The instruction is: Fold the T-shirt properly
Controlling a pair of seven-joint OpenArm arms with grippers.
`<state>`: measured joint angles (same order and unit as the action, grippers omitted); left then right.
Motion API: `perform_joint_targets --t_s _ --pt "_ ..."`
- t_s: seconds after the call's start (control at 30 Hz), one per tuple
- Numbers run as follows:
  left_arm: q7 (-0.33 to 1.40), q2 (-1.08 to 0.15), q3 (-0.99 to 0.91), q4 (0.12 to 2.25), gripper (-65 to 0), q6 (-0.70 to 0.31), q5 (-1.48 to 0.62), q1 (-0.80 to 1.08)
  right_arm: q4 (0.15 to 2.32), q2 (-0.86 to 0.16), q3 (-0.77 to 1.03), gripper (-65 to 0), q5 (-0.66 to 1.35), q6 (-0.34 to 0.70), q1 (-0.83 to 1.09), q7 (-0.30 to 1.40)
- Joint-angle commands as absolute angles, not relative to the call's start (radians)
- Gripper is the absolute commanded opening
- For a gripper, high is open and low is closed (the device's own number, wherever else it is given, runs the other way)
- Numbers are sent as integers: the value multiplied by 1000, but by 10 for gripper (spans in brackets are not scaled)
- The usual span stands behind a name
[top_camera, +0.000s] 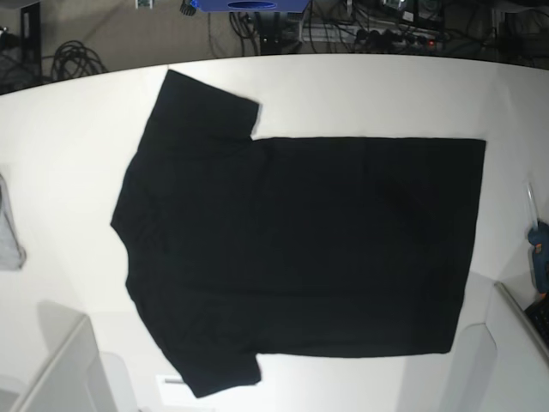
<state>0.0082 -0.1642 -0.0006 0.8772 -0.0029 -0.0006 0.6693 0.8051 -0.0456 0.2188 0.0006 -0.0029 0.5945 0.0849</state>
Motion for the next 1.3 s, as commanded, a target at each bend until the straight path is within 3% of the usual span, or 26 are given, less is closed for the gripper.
perform_joint_targets --t_s 0.0,0.1,0.43,0.73,1.13,1.27 --pt "2 -176 -2 918 -650 4 -1 711 842 -51 234 -650 2 -7 624 85" --pt "2 -196 -4 1038 -650 4 -28 789 951 -45 262 -650 2 -7 665 140" --pt "4 -378 -1 1415 -650 4 -469 1001 1434 7 332 -650 2 -5 832 280" --pt "2 -443 -22 1710 -650 5 -479 1168 1831 62 332 -650 2 -5 926 380" --pt "4 -432 -265 1940 -650 5 -490 1201 1989 62 325 -650 2 -5 777 421" --pt "7 -415 -338 1934 -650 2 -608 1147 1986 62 328 -650 67 -4 704 424"
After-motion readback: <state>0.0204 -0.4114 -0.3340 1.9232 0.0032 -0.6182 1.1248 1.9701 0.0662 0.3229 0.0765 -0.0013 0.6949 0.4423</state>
